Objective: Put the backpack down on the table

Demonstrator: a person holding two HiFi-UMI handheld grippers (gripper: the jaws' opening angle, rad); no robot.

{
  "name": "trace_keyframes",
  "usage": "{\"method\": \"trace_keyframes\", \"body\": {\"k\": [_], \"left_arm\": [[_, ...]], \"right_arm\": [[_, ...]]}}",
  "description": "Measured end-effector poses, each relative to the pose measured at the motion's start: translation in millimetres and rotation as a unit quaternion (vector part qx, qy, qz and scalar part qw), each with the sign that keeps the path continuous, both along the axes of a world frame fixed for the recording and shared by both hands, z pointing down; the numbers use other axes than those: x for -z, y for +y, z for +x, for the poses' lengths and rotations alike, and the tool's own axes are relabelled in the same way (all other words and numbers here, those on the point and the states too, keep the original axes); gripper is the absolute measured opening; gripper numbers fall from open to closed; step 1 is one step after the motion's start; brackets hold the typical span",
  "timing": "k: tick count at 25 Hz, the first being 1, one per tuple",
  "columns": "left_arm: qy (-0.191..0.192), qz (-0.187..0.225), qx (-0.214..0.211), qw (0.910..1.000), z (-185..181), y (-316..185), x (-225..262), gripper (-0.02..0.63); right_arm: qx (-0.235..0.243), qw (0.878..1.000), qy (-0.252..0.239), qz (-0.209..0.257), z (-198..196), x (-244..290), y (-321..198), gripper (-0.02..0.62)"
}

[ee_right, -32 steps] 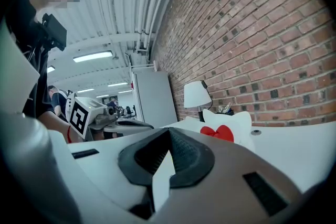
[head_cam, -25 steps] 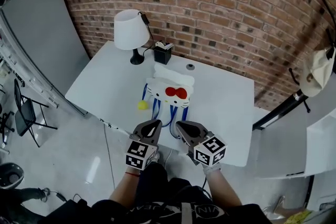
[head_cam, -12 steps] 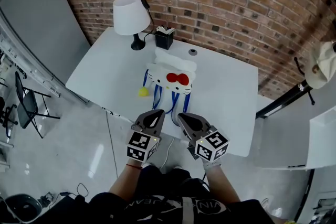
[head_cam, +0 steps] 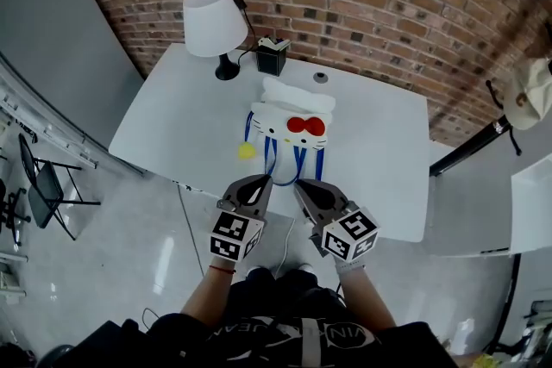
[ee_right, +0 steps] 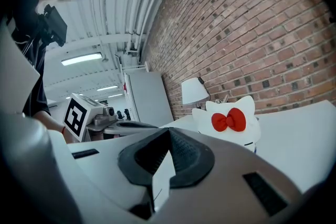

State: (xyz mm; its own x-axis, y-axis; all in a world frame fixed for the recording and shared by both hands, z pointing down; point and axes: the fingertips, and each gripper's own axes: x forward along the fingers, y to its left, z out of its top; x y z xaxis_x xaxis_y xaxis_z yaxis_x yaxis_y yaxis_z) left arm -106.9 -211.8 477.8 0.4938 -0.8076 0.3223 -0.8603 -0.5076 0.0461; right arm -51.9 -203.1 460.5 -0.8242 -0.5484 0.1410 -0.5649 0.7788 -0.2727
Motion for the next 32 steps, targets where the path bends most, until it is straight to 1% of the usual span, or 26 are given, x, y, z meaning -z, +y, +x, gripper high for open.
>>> {"method": "trace_keyframes", "body": {"k": [3,6,10,14,19,23,26,28,32], "left_arm": [[0.009,-0.003,-0.005,0.9999,-10.9,-2.1,-1.5,0.005],[0.019,-0.004,-0.013,0.9997,-13.2,-3.7,0.0,0.005],[0.019,0.004,-0.039,0.9991,-11.1,-2.3,6.5,0.005],[0.022,-0.014,-0.046,0.9986,-21.1,8.3,-5.7,0.005],[0.018,-0.019,-0.057,0.998,-38.9,21.3,-10.4,0.005],[0.021,-0.024,-0.063,0.9975,-54.3,32.8,-15.9,0.005],[0.026,-0.035,-0.071,0.9965,-63.1,44.5,-25.5,0.005],[0.032,-0.045,-0.077,0.9955,-64.2,52.9,-34.1,0.005],[0.043,-0.063,-0.096,0.9925,-53.8,68.6,-50.6,0.005]], "right_arm": [[-0.01,1.0,0.007,0.003,-5.9,0.0,2.5,0.0],[-0.022,1.0,0.012,0.004,-5.7,2.8,3.6,0.0],[-0.039,0.999,0.013,0.001,-9.0,4.8,4.0,0.0],[-0.051,0.999,0.016,-0.009,-16.4,-3.1,11.9,0.0],[-0.067,0.997,0.014,-0.019,-28.8,-7.8,20.7,0.0],[-0.082,0.996,0.012,-0.02,-38.6,-10.2,30.7,0.0],[-0.097,0.995,0.012,-0.026,-41.7,-15.1,44.4,0.0],[-0.109,0.993,0.011,-0.033,-40.4,-20.3,56.8,0.0],[-0.126,0.991,0.018,-0.047,-32.3,-33.2,82.7,0.0]]}}
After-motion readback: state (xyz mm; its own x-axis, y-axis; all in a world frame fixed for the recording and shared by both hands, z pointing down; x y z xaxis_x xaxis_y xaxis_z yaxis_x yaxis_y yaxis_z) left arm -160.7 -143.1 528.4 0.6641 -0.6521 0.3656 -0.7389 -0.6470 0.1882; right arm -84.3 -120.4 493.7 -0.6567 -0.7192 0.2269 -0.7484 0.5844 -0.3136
